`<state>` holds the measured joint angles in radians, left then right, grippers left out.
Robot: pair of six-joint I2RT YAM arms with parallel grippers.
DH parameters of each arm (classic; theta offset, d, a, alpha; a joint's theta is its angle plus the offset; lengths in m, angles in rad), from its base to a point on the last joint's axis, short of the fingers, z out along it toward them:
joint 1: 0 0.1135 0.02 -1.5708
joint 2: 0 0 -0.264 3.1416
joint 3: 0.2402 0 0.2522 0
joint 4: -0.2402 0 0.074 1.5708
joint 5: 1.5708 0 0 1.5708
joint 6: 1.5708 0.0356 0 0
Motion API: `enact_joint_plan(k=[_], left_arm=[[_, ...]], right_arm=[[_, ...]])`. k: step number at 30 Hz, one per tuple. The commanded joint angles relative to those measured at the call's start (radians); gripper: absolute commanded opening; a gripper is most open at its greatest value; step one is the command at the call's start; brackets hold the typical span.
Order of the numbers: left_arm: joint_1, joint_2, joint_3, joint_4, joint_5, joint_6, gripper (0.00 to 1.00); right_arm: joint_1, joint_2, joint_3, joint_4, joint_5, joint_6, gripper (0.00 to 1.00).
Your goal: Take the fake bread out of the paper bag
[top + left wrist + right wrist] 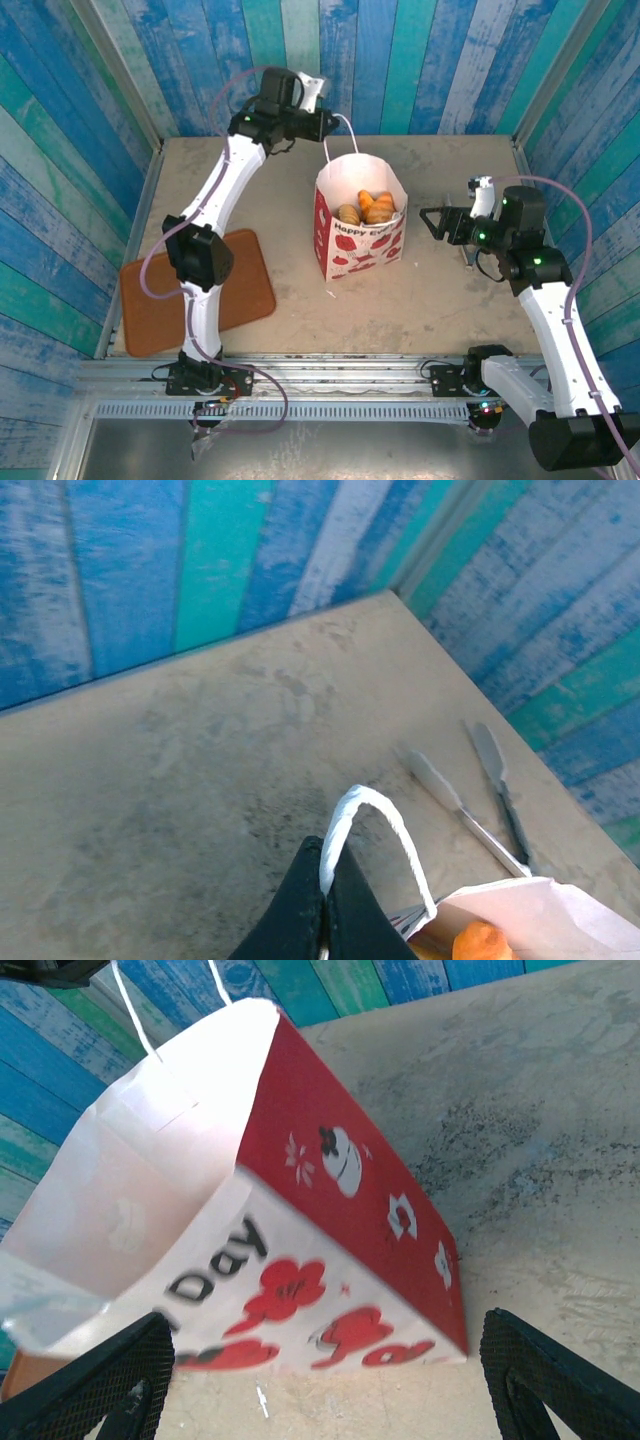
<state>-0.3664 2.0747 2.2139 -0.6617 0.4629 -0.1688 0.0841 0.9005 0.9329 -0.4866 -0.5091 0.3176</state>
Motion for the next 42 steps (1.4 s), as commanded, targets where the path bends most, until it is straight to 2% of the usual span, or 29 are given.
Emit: enact_joint_plan(k=[1,8,12,17,20,24,28,31,36,42], left_arm=[[0.071,-0.120,-0.002,0.068,-0.072,-0.045,0.00],[0.190,-0.112,0.011,0.085,-0.102,-0.047,0.00],[0.253,-0.096,0.035,0.082,-0.127,-0.052,0.00],[0.313,-0.085,0.044,0.083,-0.136,-0.062,0.00],[0.323,-0.090,0.042,0.070,-0.139,-0.066,0.00],[0.333,-0.111,0.025,0.045,-0.223,-0.062,0.00],[0.359,-0.134,0.000,0.050,-0.230,-0.089,0.00],[0.362,-0.143,-0.031,0.074,-0.193,-0.099,0.00],[0.363,-0.143,-0.046,0.066,-0.213,-0.099,0.00],[0.363,-0.138,-0.051,0.075,-0.161,-0.123,0.00]], right_arm=[[0.003,0.011,-0.014,0.021,-0.043,0.018,0.83],[0.011,0.042,-0.026,0.048,-0.125,0.026,0.81],[0.053,0.069,-0.041,0.072,-0.148,0.025,0.81],[0.215,0.127,-0.065,0.121,-0.078,0.027,0.81],[0.364,0.195,-0.081,0.174,0.036,0.042,0.79],[0.611,0.362,-0.033,0.225,0.215,0.061,0.78],[0.774,0.581,0.073,0.247,0.309,0.088,0.78],[0.835,0.728,0.163,0.247,0.312,0.125,0.74],[0.940,0.942,0.340,0.219,0.410,0.117,0.64],[0.990,1.175,0.566,0.158,0.469,0.106,0.56]])
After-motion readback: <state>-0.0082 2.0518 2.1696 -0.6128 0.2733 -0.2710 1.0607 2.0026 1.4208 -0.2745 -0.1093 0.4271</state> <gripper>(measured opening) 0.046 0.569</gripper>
